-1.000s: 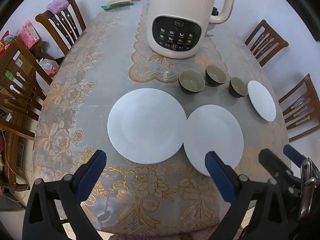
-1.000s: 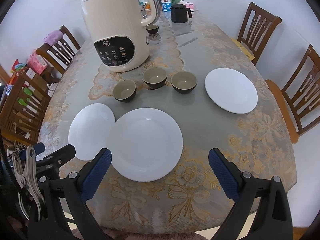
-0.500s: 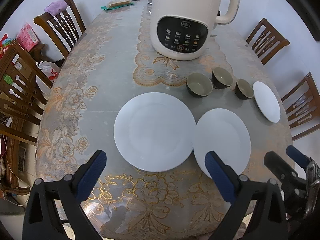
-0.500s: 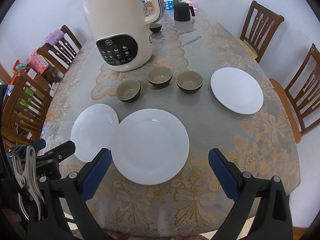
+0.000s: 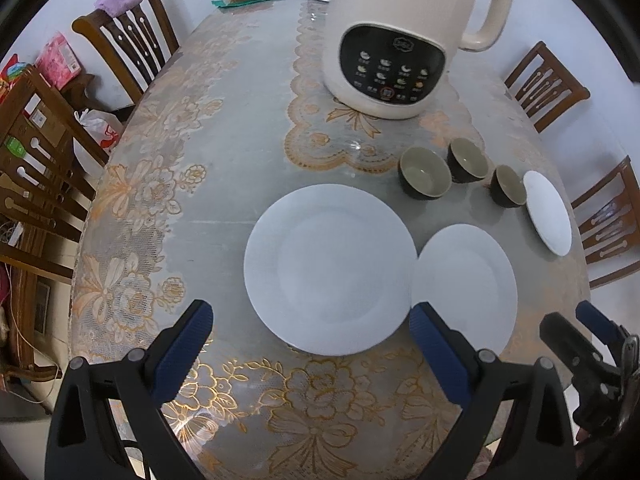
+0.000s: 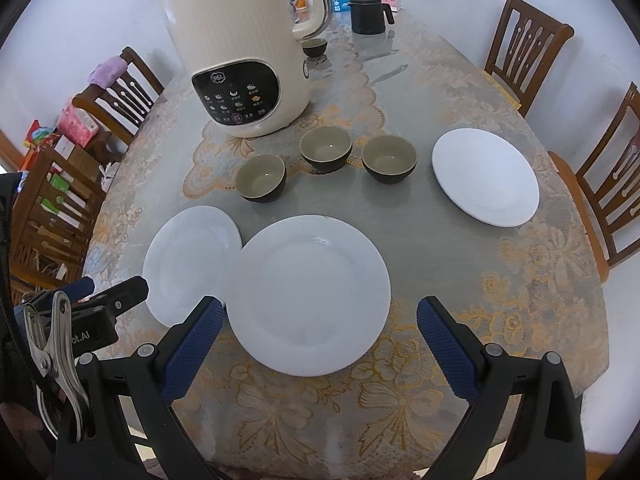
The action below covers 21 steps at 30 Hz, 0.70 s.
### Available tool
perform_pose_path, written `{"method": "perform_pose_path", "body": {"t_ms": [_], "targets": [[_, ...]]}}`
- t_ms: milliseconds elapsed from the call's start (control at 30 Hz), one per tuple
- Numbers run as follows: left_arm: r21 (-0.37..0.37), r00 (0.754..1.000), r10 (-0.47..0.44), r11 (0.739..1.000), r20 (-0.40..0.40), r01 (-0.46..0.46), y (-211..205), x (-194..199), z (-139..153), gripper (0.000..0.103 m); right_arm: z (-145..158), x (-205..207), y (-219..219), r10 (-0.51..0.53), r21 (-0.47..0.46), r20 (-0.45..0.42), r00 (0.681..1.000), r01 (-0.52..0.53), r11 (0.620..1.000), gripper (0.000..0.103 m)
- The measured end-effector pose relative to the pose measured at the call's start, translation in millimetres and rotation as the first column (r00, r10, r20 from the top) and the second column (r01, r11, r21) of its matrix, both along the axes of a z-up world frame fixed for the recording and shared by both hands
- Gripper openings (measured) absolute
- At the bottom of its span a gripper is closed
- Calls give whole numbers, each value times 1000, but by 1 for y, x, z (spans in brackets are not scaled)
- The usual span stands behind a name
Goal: Organize plates and bowls
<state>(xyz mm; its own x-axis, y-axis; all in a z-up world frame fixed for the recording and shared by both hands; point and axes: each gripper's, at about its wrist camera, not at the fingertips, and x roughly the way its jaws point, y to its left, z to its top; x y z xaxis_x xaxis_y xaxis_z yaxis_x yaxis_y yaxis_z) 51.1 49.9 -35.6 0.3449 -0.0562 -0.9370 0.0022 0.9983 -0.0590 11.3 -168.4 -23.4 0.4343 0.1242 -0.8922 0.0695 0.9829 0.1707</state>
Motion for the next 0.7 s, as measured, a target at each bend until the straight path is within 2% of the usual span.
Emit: {"method": "perform_pose_path", "body": {"t_ms": [700], "targets": [[-9, 998, 34, 999, -60, -35, 27, 18, -31, 101, -20, 26, 23, 65, 34, -43, 997, -63, 997, 100]]}}
